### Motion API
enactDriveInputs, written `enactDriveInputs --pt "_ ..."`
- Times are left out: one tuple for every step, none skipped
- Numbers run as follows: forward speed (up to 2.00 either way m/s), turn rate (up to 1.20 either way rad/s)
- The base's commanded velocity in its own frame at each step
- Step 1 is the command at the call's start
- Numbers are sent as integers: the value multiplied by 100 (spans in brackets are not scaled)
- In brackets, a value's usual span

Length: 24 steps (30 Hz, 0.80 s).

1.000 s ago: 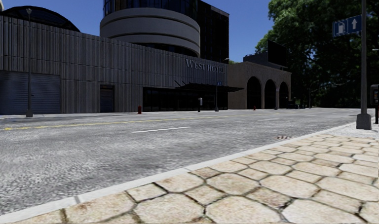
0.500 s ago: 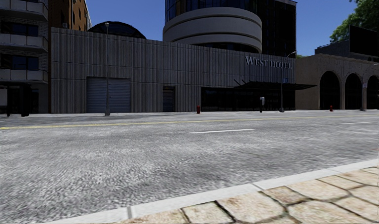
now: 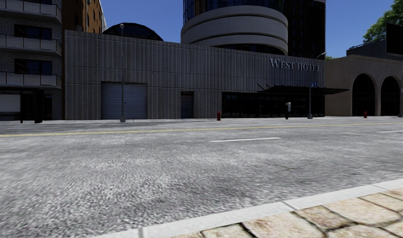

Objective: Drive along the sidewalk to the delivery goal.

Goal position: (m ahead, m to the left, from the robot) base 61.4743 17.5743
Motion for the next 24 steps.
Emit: enactDriveInputs --pt "0 10" --pt "-29 22" --pt "-62 32" --pt "-81 35" --pt "-81 35" --pt "-95 44" --pt "-99 55" --pt "-100 59" --pt "-100 60" --pt "-100 60" --pt "-100 61" --pt "-100 61" --pt "-100 61" --pt "-100 61" --pt "-100 61" --pt "-98 61" --pt "-98 61" --pt "-98 61" --pt "-98 61" --pt "-98 61" --pt "-98 61" --pt "-97 61" --pt "-97 61" --pt "-97 61"
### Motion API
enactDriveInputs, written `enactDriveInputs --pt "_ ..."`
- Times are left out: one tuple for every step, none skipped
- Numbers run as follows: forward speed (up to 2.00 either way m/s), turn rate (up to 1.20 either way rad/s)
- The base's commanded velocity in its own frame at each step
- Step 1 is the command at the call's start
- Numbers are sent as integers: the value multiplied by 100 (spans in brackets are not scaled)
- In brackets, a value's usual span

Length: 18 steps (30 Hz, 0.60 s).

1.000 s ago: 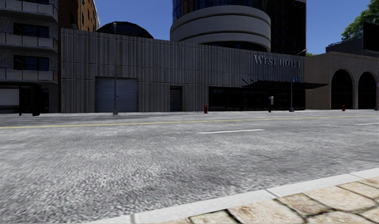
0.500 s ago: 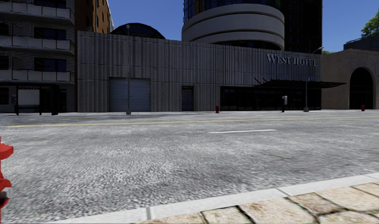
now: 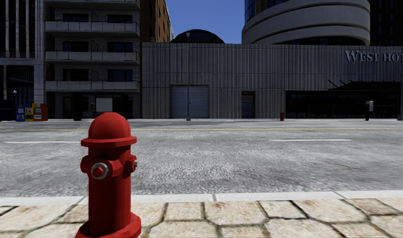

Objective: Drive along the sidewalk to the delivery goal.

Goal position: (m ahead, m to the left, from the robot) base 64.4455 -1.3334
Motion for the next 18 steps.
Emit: enactDriveInputs --pt "-97 61" --pt "-96 61" --pt "-96 61" --pt "-96 61" --pt "-96 61" --pt "-96 61" --pt "-95 61" --pt "-95 61" --pt "-94 62" --pt "-94 67" --pt "-94 69" --pt "-93 70" --pt "-93 70" --pt "-93 70" --pt "-93 70" --pt "-91 70" --pt "0 60" --pt "0 60"
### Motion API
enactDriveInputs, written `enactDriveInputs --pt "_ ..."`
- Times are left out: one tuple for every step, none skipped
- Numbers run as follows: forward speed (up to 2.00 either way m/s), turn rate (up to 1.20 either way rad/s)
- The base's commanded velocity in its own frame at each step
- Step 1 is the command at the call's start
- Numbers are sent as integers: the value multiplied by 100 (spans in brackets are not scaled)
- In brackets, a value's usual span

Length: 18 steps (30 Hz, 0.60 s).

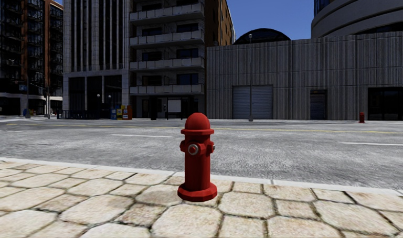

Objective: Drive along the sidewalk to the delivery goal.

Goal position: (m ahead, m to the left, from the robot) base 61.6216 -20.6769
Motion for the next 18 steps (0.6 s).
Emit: enactDriveInputs --pt "0 0" --pt "0 0" --pt "0 0" --pt "0 0" --pt "0 0" --pt "0 0" --pt "0 0" --pt "0 0" --pt "0 0" --pt "0 0" --pt "0 0" --pt "0 0" --pt "0 0" --pt "0 0" --pt "0 6" --pt "0 15" --pt "0 15" --pt "0 30"
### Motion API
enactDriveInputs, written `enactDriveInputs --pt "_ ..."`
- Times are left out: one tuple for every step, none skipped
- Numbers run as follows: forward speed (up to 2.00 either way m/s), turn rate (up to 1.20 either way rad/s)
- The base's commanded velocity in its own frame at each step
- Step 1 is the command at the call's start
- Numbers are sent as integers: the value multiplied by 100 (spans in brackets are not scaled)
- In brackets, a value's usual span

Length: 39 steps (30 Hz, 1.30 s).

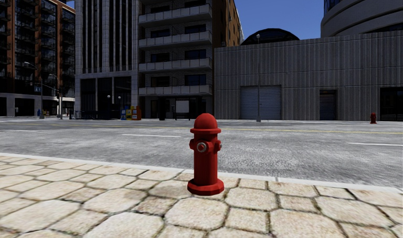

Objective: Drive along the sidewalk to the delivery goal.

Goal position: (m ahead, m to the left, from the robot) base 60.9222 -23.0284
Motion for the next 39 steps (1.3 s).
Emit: enactDriveInputs --pt "1 44" --pt "19 52" --pt "41 61" --pt "41 61" --pt "59 65" --pt "74 66" --pt "79 66" --pt "80 66" --pt "80 66" --pt "81 66" --pt "81 66" --pt "81 66" --pt "81 66" --pt "81 66" --pt "82 66" --pt "88 66" --pt "91 66" --pt "93 66" --pt "95 66" --pt "95 66" --pt "96 66" --pt "96 66" --pt "97 66" --pt "97 66" --pt "97 66" --pt "97 66" --pt "97 66" --pt "98 66" --pt "98 66" --pt "98 66" --pt "98 66" --pt "99 66" --pt "99 66" --pt "99 66" --pt "99 66" --pt "99 66" --pt "99 66" --pt "99 66" --pt "99 66"
